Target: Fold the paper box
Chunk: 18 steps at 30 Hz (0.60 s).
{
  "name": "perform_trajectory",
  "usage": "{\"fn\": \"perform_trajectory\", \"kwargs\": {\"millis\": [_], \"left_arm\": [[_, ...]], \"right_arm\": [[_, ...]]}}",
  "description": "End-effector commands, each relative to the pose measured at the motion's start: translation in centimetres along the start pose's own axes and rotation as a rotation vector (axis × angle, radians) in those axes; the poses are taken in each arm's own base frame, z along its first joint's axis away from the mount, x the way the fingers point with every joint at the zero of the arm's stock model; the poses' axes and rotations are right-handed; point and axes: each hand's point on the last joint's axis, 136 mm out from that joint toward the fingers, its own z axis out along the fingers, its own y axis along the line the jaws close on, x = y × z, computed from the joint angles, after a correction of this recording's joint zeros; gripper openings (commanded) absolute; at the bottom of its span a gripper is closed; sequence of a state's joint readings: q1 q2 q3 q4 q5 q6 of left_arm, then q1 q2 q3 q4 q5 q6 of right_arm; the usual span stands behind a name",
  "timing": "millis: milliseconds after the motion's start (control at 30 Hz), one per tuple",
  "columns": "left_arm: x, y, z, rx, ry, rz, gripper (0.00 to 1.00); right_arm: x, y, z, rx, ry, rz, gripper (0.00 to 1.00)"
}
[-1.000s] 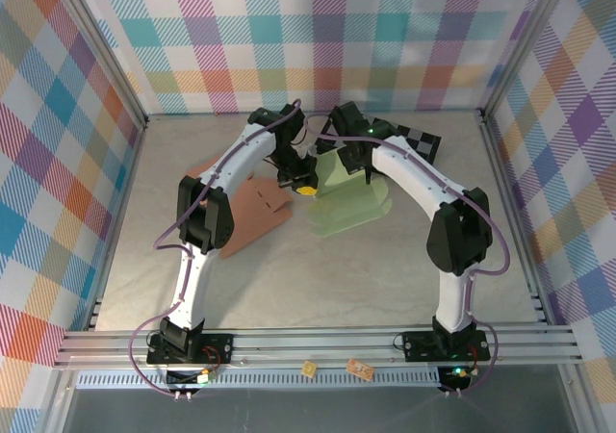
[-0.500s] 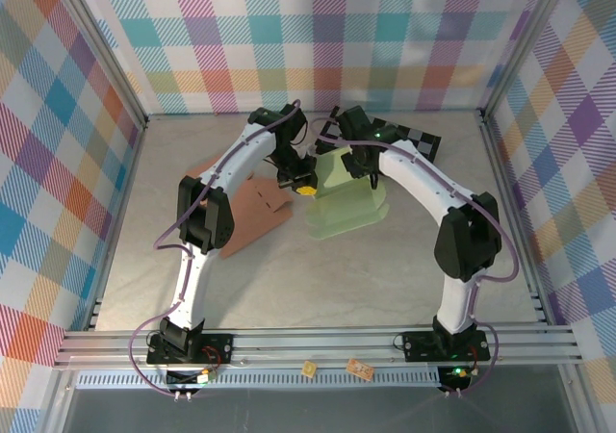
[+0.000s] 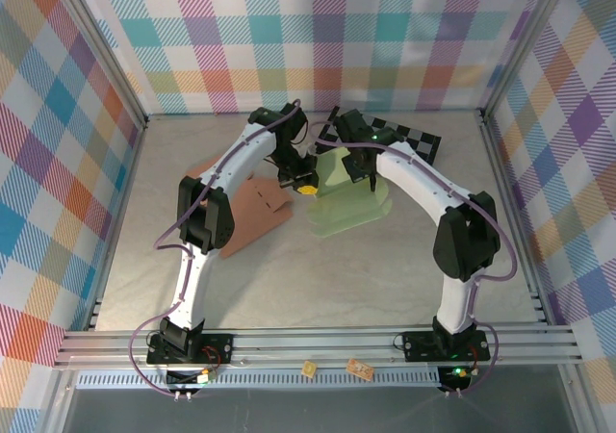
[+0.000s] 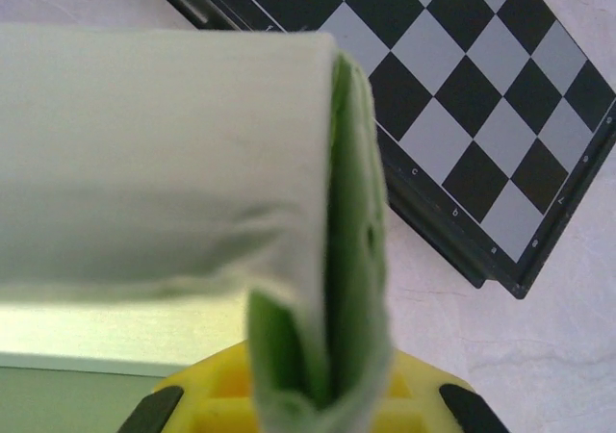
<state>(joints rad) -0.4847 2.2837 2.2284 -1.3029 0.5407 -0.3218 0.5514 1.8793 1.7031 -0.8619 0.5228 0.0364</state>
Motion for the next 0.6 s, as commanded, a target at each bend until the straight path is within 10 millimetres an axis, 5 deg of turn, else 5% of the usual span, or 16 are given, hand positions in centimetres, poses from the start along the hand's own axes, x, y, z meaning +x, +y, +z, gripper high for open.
{"fn": "perform_trajectory", "kwargs": {"millis": [0,233,367,567], "left_arm": [[0.43,-0.13,0.25,-0.004,0.026,-0.015,0.00],[0.13,-0.23,0.34,0.004,0.018,-0.026,0.00],[0.23,-0.32,0.38,0.008,0.023,-0.025,0.00],[0.41,-0.24,0.37,0.004,0.030,-0.024,0.00]], "right_arm": [[-0.36,-1.58,-0.36,0.082,-0.002,-0.008,0.00],[-0.12,-1.57,-0.39,0.102,0.008,-0.018,0.01],[0.12,-1.61,-0.25,0.108,0.016,-0.016,0.15],[-0.16,-2.15,-0.20,0.144,0.022,-0.028,0.14]]}}
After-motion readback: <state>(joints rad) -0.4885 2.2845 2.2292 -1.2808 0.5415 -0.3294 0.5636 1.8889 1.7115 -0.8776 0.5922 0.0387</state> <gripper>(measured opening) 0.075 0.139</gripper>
